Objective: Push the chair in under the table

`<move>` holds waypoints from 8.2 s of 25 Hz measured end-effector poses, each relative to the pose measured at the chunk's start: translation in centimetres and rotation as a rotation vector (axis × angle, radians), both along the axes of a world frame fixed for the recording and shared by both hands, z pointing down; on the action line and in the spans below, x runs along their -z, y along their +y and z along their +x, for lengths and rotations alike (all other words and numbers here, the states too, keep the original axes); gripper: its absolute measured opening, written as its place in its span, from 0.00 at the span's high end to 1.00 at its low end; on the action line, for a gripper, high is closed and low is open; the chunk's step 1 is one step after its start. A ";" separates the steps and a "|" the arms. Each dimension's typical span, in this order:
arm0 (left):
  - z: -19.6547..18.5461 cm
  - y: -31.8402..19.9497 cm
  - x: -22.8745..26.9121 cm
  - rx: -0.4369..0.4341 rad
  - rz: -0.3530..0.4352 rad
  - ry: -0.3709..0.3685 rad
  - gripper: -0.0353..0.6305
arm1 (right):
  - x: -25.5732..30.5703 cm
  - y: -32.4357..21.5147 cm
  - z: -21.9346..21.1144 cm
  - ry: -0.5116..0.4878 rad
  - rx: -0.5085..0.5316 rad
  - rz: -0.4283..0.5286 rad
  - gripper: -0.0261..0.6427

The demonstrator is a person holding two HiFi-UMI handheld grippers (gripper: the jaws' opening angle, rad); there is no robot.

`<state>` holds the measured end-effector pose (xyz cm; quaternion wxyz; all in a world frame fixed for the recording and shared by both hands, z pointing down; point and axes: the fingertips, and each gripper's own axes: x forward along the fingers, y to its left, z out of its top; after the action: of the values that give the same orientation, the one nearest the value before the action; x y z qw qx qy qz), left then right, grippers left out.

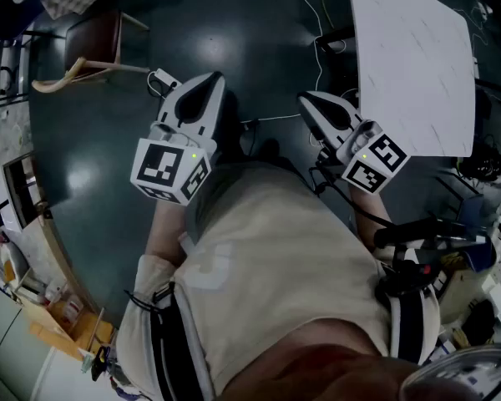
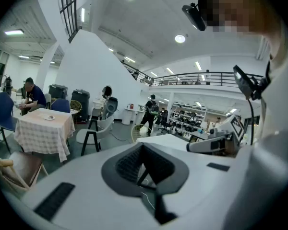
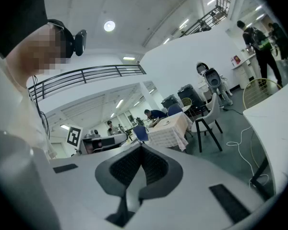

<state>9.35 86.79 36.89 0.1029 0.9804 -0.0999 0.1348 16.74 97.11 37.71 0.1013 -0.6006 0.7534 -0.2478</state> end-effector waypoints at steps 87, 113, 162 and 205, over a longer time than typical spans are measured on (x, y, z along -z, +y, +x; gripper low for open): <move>22.4 -26.8 0.9 0.141 0.060 -0.233 0.94 | 1.9 -31.1 23.6 -0.411 0.132 0.073 0.94; 32.5 -43.7 -0.2 0.033 -0.041 -0.125 0.94 | 0.8 -43.4 32.4 -0.277 -0.048 -0.039 0.94; 41.5 -62.7 -3.9 0.222 -0.238 -0.262 0.94 | -6.1 -69.3 44.4 -0.458 0.088 -0.415 0.94; 49.0 -69.1 -6.6 0.336 -0.302 -0.331 0.94 | -33.0 -70.4 76.1 -0.359 -0.360 -0.946 0.60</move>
<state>58.33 17.65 43.53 0.2510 0.8884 -0.2552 0.2874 92.83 26.71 70.74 -0.0123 -0.6484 0.4154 -0.6379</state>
